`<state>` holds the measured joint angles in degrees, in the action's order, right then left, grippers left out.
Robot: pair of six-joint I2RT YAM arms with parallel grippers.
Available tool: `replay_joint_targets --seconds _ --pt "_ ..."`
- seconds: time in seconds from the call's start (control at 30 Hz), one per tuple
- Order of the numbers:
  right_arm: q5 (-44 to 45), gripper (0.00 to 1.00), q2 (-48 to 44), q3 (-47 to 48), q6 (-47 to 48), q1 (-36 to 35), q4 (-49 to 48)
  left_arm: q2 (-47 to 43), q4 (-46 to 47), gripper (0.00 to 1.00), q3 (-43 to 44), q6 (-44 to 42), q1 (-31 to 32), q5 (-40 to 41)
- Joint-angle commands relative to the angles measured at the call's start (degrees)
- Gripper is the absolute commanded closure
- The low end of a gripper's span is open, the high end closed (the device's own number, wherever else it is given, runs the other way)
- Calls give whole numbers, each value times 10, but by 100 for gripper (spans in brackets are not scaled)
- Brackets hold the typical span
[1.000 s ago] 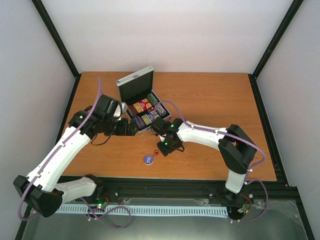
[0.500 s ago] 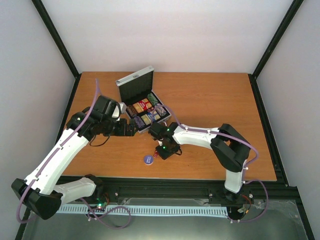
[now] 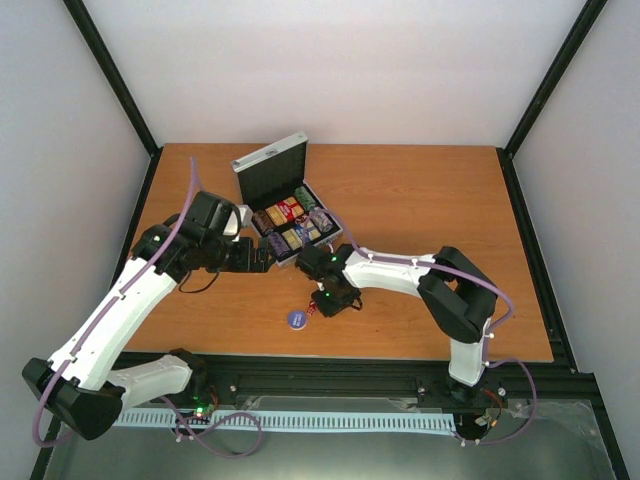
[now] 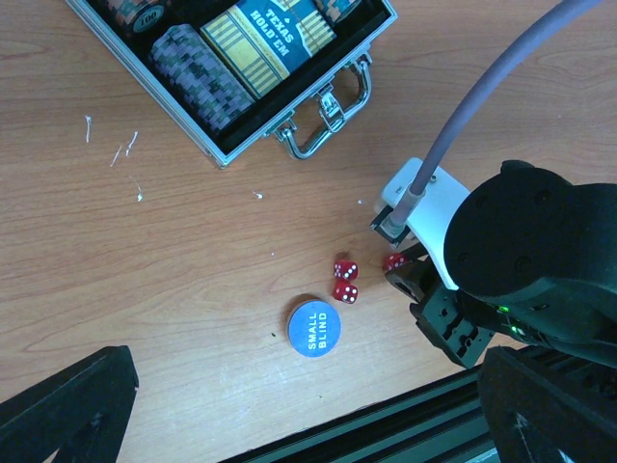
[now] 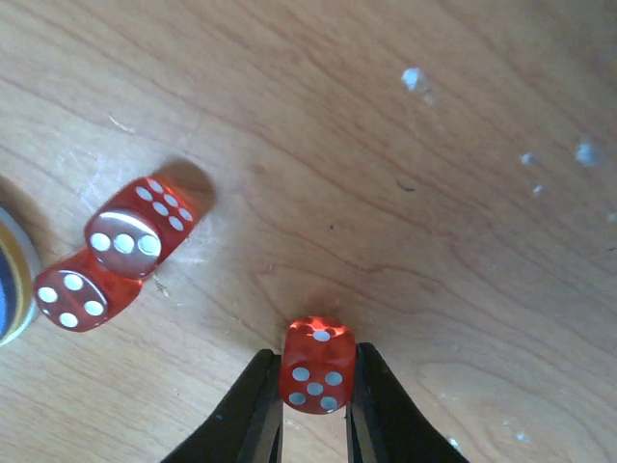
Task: Pack up texas hold em set
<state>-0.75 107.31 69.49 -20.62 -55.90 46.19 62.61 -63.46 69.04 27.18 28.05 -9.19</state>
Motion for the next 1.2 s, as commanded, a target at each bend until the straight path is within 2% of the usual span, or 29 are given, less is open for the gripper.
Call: replay_joint_targets --seconds 0.0,0.17,0.33,0.53,0.7,0.9,1.17 --pt "41 93 -9 49 2 -2 31 -13 -7 0 9 1 -4 0" --pt "64 93 22 149 29 19 53 -16 -18 0 23 -3 -4 6" --pt "57 94 112 299 61 65 45 -18 -23 0 29 2 -4 7" --pt "8 94 234 471 78 111 19 -21 -21 0 21 9 -4 10" --pt "-29 93 308 570 84 128 20 -20 -22 0 16 14 -4 14" --pt "-61 92 339 591 91 132 6 -16 -15 0 13 21 -4 14" --pt "-57 91 364 585 92 134 -14 -8 -10 0 6 23 -4 11"
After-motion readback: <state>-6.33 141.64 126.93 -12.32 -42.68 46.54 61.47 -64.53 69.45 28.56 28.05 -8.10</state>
